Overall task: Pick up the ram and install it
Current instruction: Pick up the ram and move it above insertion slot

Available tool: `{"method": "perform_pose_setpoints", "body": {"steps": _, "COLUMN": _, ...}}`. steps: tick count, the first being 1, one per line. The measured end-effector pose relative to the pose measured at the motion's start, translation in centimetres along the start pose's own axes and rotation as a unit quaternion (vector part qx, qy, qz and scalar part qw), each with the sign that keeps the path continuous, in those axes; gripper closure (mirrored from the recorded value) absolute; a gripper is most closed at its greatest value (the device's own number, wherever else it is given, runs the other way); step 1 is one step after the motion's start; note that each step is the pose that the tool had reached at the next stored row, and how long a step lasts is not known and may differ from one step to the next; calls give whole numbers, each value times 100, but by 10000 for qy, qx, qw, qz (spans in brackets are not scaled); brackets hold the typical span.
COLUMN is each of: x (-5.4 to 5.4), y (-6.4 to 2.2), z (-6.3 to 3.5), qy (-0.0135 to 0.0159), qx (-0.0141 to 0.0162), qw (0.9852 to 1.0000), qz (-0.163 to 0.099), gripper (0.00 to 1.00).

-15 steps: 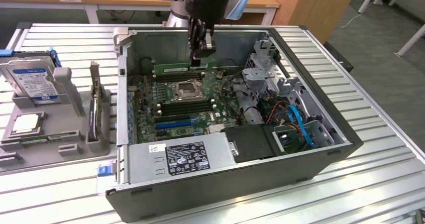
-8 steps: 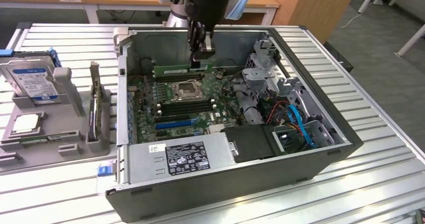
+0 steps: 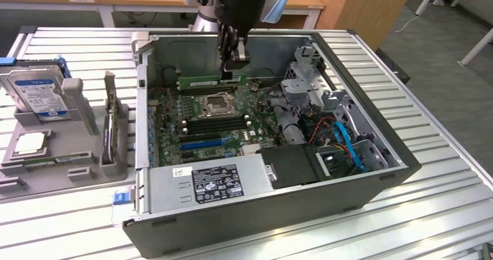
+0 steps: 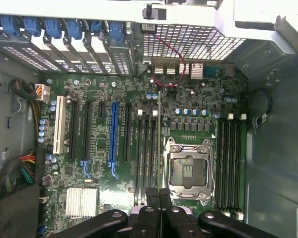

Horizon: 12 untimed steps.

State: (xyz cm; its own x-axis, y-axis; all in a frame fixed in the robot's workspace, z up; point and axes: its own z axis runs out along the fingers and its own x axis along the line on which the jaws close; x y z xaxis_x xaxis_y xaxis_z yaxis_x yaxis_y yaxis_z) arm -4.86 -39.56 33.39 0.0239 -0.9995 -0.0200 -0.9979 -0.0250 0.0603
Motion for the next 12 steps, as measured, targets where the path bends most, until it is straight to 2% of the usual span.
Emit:
{"method": "perform_pose_setpoints", "body": {"steps": 9, "x": 1, "y": -1, "z": 22, "qy": 1, "qx": -1, "qw": 10000, "qz": 0, "gripper": 89}}
{"method": "perform_pose_setpoints", "body": {"steps": 12, "x": 2, "y": -27, "z": 21, "qy": 1, "qx": 0, "qw": 10000, "qz": 0, "gripper": 89}}
